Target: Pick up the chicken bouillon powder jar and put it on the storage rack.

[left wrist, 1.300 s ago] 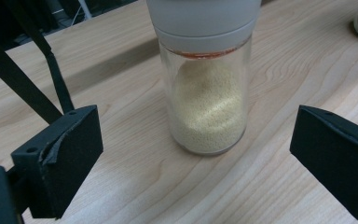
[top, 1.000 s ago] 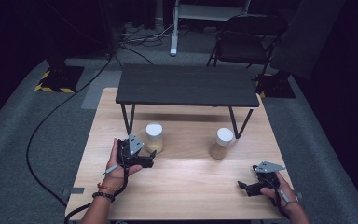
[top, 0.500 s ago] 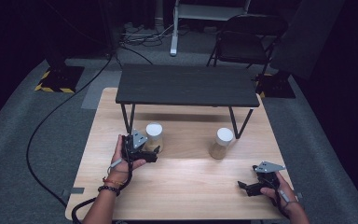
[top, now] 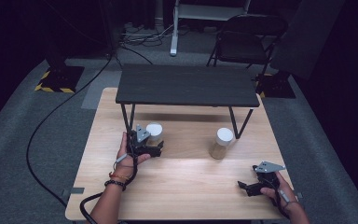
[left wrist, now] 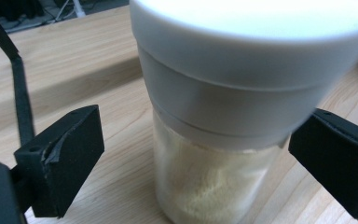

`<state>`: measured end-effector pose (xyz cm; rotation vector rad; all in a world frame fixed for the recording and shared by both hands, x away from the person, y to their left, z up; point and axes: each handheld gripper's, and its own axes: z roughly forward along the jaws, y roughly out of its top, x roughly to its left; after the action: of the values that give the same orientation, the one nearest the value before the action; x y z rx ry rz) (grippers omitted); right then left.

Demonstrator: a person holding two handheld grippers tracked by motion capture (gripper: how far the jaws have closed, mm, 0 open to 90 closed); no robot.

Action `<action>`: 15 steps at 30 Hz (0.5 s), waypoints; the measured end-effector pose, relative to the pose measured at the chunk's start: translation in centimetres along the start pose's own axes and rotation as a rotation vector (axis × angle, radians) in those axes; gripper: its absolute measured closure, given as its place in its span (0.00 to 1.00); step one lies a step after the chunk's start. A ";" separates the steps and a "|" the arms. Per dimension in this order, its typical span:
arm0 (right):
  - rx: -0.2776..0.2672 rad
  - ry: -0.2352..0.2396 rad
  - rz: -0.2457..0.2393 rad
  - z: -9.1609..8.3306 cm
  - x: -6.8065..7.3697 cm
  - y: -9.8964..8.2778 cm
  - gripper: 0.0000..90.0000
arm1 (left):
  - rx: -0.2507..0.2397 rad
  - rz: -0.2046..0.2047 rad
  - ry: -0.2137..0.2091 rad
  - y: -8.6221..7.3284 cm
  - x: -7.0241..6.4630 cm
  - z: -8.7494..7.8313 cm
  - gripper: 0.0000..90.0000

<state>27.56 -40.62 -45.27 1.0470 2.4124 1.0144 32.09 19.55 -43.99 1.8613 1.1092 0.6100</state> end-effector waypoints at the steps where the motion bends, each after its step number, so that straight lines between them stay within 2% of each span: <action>1: 0.000 0.000 0.000 0.0 0.0 0.0 0.00 | 0.000 -0.001 0.002 0.0 0.0 0.1 0.04; 7: 0.000 0.000 0.000 0.0 0.0 0.0 0.00 | -0.031 -0.061 -0.010 -0.4 0.1 0.8 0.08; 12: 0.000 0.000 0.000 0.0 0.0 0.0 0.00 | -0.057 -0.085 0.002 -0.8 -0.2 1.1 0.11; 14: 0.000 0.000 0.000 0.0 0.0 0.0 0.00 | -0.063 -0.070 0.012 -1.0 -0.4 1.1 0.17; 15: 0.000 0.000 0.000 0.0 0.0 0.0 0.00 | -0.068 -0.065 0.005 -1.2 -0.3 1.0 0.20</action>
<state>27.56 -40.62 -45.26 1.0475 2.4124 1.0145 32.18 19.10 -45.51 1.7593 1.1340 0.6080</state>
